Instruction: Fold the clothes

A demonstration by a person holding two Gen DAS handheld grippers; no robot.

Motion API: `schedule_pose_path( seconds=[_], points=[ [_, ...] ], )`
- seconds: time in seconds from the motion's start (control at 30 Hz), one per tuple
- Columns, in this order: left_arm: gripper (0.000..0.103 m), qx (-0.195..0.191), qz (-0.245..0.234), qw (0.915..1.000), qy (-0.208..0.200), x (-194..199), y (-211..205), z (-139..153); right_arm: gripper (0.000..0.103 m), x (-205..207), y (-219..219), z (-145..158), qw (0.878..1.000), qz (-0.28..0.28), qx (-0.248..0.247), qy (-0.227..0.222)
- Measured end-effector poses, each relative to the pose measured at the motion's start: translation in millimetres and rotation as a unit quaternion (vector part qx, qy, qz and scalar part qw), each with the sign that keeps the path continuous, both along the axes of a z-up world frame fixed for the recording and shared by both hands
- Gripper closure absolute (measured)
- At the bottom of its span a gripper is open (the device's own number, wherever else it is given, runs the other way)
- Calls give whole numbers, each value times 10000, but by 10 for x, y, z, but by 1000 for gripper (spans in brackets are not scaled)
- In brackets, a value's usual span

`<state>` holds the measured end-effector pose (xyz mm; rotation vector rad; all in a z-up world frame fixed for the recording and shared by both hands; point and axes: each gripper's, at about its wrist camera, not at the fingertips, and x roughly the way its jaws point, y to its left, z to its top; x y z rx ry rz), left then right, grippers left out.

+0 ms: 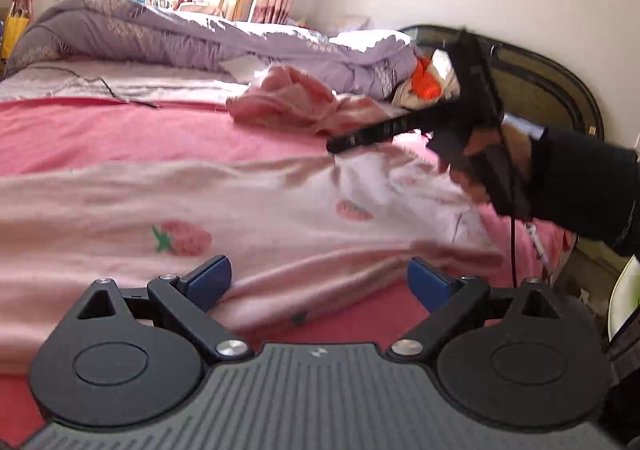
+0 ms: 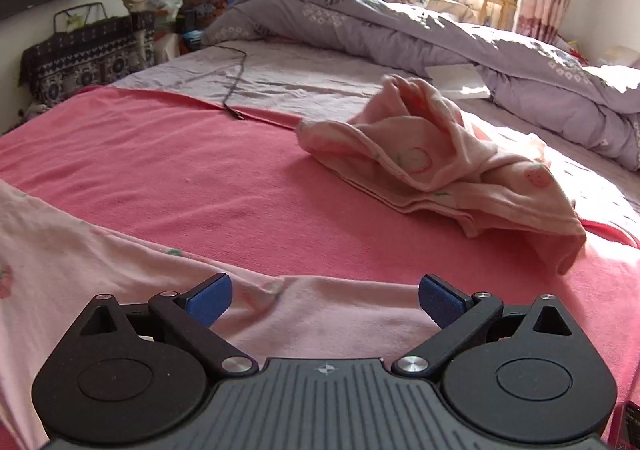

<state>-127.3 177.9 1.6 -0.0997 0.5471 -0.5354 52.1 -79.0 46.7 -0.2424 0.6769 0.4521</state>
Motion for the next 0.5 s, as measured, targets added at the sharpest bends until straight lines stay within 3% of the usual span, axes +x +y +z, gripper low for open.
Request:
schedule_pose_path(
  seconds=[0.1, 0.17, 0.23, 0.3, 0.43, 0.5],
  points=[
    [8, 465, 59, 9983, -350, -175, -107, -86, 1, -147, 458, 56, 9975, 613, -331, -70],
    [8, 409, 93, 9986, -335, -149, -127, -86, 0, -183, 814, -30, 9935, 966, -602, -16],
    [8, 334, 98, 9989, -326, -120, -136, -87, 0, -98, 1089, -243, 9915, 983, -854, -13],
    [7, 301, 80, 9988, -366, -155, -119, -97, 0, 80, 1162, -327, 9958, 762, -508, 52],
    [7, 229, 61, 9986, -471, -197, -98, -113, 3, 270, 1040, -216, 9999, -13, 54, 104],
    [7, 145, 49, 9985, -520, -219, -69, -120, 3, 156, 1003, -131, 9995, 296, 89, 110]
  ],
)
